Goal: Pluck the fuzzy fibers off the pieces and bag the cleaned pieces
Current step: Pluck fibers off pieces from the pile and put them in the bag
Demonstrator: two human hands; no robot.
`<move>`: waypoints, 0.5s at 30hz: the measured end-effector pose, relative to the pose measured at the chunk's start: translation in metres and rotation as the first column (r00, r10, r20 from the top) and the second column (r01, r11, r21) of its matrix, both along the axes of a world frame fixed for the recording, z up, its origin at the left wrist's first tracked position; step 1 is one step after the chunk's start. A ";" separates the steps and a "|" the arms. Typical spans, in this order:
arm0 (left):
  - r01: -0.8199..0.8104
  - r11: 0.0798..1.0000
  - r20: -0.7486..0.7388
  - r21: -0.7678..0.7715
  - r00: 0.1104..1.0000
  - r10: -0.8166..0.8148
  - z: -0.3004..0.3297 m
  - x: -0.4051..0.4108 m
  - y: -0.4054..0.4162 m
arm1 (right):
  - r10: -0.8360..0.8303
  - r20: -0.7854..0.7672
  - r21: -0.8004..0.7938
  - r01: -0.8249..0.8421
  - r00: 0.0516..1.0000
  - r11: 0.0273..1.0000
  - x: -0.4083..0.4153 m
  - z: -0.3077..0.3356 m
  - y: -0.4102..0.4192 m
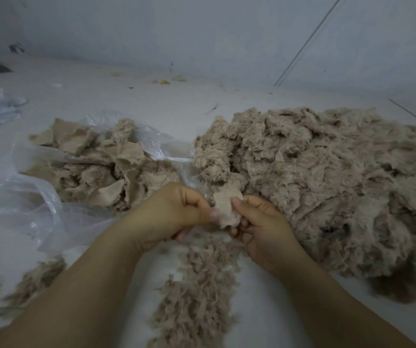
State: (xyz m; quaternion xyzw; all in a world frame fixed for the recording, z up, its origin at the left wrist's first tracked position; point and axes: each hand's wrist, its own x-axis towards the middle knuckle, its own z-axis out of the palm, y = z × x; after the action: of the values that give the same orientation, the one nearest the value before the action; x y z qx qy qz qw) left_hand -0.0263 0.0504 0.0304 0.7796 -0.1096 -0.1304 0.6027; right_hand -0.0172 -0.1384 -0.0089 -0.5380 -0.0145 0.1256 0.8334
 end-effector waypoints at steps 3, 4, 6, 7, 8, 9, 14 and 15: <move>-0.198 0.978 -0.011 -0.070 0.980 0.198 -0.002 0.000 -0.014 | 0.048 0.047 -0.010 -0.047 0.998 0.999 0.000 -0.001 -0.001; -0.219 0.972 -0.019 -0.089 0.976 0.218 -0.003 -0.001 -0.019 | 0.071 0.072 -0.024 -0.070 0.995 0.997 -0.001 -0.001 -0.001; -0.260 0.955 -0.013 -0.140 0.965 0.261 -0.006 -0.003 -0.028 | 0.109 0.109 -0.066 -0.102 0.988 0.993 -0.001 -0.002 -0.001; -0.283 0.946 0.002 -0.159 0.958 0.287 -0.007 -0.002 -0.031 | 0.115 0.114 -0.086 -0.106 0.987 0.991 -0.001 -0.002 -0.001; -0.313 0.933 0.025 -0.175 0.946 0.322 -0.007 -0.002 -0.033 | 0.110 0.110 -0.096 -0.100 0.988 0.990 0.000 -0.003 0.000; -0.363 0.911 0.046 -0.195 0.924 0.378 -0.007 0.000 -0.034 | 0.097 0.101 -0.097 -0.087 0.990 0.991 0.000 -0.003 0.001; -0.744 0.667 0.485 0.037 0.597 0.639 -0.006 0.012 -0.005 | 0.040 0.095 -0.101 -0.031 0.995 0.994 0.001 -0.005 0.000; -0.806 0.571 0.620 0.154 0.529 0.580 -0.007 0.013 0.005 | 0.038 0.092 -0.103 -0.029 0.995 0.994 0.001 -0.005 0.000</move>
State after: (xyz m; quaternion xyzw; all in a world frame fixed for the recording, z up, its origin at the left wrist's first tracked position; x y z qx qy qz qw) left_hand -0.0128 0.0554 0.0237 0.8699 0.0968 0.3160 0.3662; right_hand -0.0161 -0.1384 -0.0144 -0.5845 -0.0565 0.1147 0.8013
